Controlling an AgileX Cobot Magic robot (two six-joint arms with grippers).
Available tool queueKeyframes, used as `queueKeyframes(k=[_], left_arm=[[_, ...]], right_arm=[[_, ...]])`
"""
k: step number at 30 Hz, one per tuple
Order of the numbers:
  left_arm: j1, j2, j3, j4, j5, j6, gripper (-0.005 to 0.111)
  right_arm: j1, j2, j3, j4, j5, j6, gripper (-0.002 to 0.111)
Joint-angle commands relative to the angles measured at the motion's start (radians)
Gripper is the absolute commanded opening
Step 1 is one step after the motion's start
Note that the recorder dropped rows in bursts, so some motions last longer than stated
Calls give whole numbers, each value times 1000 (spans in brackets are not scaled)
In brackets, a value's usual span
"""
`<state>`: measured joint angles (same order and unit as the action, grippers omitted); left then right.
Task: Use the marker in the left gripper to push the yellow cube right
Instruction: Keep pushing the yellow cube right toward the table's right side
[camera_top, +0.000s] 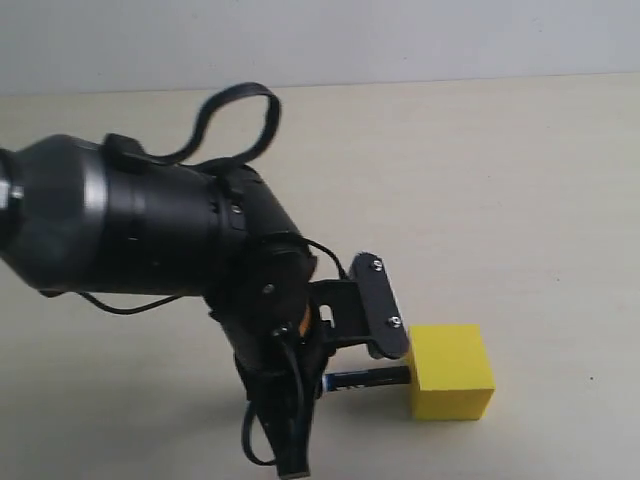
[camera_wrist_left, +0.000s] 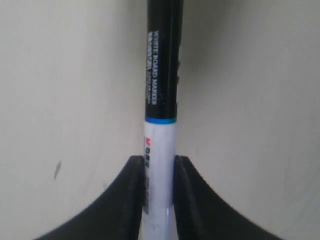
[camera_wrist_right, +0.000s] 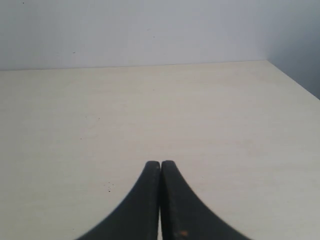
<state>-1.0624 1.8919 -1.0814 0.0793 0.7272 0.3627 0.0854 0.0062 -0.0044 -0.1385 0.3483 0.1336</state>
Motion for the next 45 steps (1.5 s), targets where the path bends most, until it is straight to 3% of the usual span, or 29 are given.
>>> queueKeyframes(k=[1,6,8,11,12,19,26,31,36,41,45], left_arm=[[-15,25,-46,11,36,-4,0],[18,25,-46,15,159,-10,0],[14,25,-46,12,141,-28,0],[-31,28,-67,-3,-44,-28,0],[-41,33,-79,-3,-51,-28,0],[-13,41,-99,17,161,-57,0],[-82,51,-129,4,-8,-53,0],[-81,75,-158,6,2,-53,0],[-63,77,-158,13,103,-57,0],[-87,102,-202,-6,-49,-52,0],[-88,121,-234,-5,48,-55,0]], right_arm=[[-4,-6,4,2,-10,3,0],[-4,-6,4,2,-10,3,0],[-4,-6,4,2,-10,3,0],[-4,-6,4,2,-10,3,0],[-4,-6,4,2,-10,3,0],[-4,-6,4,2,-10,3,0],[-4,-6,4,2,-10,3,0],[-4,-6,4,2,-10,3,0],[-4,-6,4,2,-10,3,0],[-4,-6,4,2,-13,3,0],[-4,-6,4,2,-13,3,0]])
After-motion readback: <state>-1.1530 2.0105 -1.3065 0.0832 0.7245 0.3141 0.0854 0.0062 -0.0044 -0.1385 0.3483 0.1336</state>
